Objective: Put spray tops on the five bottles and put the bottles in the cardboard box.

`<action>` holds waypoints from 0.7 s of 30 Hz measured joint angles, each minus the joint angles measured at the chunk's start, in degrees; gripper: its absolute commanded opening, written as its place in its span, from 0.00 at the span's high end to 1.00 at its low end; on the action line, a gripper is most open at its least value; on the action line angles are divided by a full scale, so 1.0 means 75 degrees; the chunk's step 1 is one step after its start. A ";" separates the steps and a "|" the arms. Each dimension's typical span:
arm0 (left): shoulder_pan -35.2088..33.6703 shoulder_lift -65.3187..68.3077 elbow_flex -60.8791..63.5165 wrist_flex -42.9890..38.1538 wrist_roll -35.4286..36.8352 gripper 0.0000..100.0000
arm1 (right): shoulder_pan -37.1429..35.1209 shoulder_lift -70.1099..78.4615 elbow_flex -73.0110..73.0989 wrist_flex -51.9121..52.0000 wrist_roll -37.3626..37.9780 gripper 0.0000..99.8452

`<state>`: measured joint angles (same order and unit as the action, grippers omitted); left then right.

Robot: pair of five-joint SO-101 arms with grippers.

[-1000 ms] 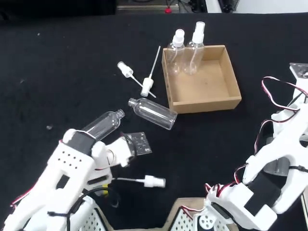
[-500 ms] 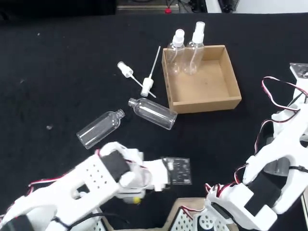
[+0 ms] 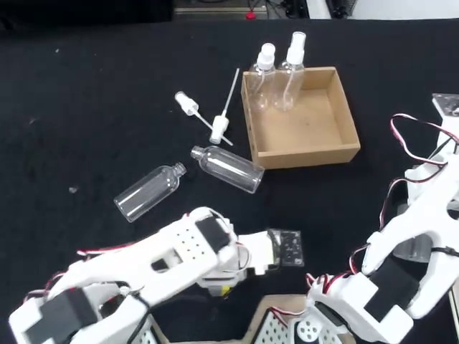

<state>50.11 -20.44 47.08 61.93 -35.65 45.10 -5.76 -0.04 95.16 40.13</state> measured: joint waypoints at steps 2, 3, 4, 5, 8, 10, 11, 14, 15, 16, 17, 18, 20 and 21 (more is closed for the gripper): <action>0.0000 0.0270 -0.0129 0.0000 0.0000 0.74 | 0.0000 0.0000 0.0000 0.0000 0.0000 0.99; 0.0000 0.0410 -0.0199 0.0000 0.0000 0.74 | 0.0000 0.0000 0.0000 0.0000 0.0000 0.99; 0.0000 0.0551 -0.0246 0.0000 0.0000 0.74 | 0.0000 0.0000 0.0000 0.0000 0.0000 0.99; 0.0000 0.0668 -0.0293 0.0000 0.0000 0.74 | 0.0000 0.0000 0.0000 0.0000 0.0000 0.99; 0.0000 0.1032 -0.0352 -0.0012 0.0000 0.74 | 0.0000 0.0000 0.0000 0.0000 0.0000 0.99; 0.0000 0.1172 -0.0375 -0.0012 0.0000 0.74 | 0.0000 0.0000 0.0000 0.0000 0.0000 0.99; 0.0000 0.1196 -0.0399 -0.0070 0.0000 0.74 | 0.0000 0.0000 0.0000 0.0000 0.0000 0.99; 0.0035 0.1196 -0.0434 -0.0211 0.0012 0.77 | 0.0000 0.0000 0.0000 0.0000 0.0000 0.99; 0.0047 0.1196 -0.0434 -0.0199 0.0059 0.80 | 0.0000 0.0000 0.0000 0.0000 0.0000 0.99; 0.0070 0.1207 -0.0434 -0.0199 0.0129 0.84 | 0.0000 0.0000 0.0000 0.0000 0.0000 0.99; 0.0082 0.1219 -0.0434 -0.0246 0.0211 0.88 | 0.0000 0.0000 0.0000 0.0000 0.0000 0.99; 0.0117 0.1219 -0.0434 -0.0223 0.0234 0.91 | 0.0000 0.0000 0.0000 0.0000 0.0000 0.99; 0.0246 0.1219 -0.0434 -0.0234 0.0281 0.95 | 0.0000 0.0000 0.0000 0.0000 0.0000 0.99; 0.0305 0.1219 -0.0434 -0.0234 0.0316 0.95 | 0.0000 0.0000 0.0000 0.0000 0.0000 0.99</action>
<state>52.40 -11.30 43.82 60.18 -33.27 45.10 -5.76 -0.04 95.16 40.13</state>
